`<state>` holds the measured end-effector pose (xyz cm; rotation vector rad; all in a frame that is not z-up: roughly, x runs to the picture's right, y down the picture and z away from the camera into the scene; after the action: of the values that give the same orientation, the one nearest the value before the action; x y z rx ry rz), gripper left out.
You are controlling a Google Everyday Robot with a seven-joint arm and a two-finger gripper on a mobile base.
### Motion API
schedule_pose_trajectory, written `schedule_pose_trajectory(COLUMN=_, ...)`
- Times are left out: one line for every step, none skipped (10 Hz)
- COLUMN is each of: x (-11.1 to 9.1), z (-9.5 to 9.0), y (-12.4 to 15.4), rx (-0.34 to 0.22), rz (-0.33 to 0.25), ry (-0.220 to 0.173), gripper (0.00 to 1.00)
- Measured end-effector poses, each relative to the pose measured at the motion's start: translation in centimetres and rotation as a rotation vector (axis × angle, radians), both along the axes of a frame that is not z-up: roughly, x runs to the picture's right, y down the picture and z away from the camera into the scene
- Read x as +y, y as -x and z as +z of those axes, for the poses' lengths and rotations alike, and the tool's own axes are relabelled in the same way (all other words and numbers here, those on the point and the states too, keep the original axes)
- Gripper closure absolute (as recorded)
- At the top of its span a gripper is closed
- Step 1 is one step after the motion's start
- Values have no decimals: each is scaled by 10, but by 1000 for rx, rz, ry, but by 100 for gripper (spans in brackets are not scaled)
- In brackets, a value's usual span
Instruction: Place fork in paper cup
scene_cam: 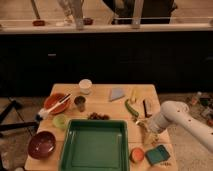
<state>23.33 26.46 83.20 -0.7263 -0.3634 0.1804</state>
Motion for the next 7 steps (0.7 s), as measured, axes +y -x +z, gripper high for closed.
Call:
schedule_pose_trajectory(x=-2, z=-1, y=1, rx=-2, rz=-1, ry=-2, gripper=72)
schedule_pose_trajectory(x=-4, z=-3, y=1, rx=-2, rz=-1, ry=-2, gripper=83)
schedule_pose_trajectory(x=-7, z=-3, y=-1, rx=0, rz=-2, ry=-4, gripper=92)
schedule_pose_trajectory(x=-4, z=-5, y=1, rx=-4, rz=-6, ry=3, gripper=99)
schedule_pose_trajectory(x=-3, z=-5, y=-1, rx=-1, rz=-6, ry=5, gripper=100)
schedule_pose_trajectory(x=-3, z=-5, y=-1, rx=0, rz=-6, ry=5, gripper=100)
schedule_pose_trajectory(x=-2, z=-5, y=-2, rx=-2, rz=-6, ry=5, gripper=100)
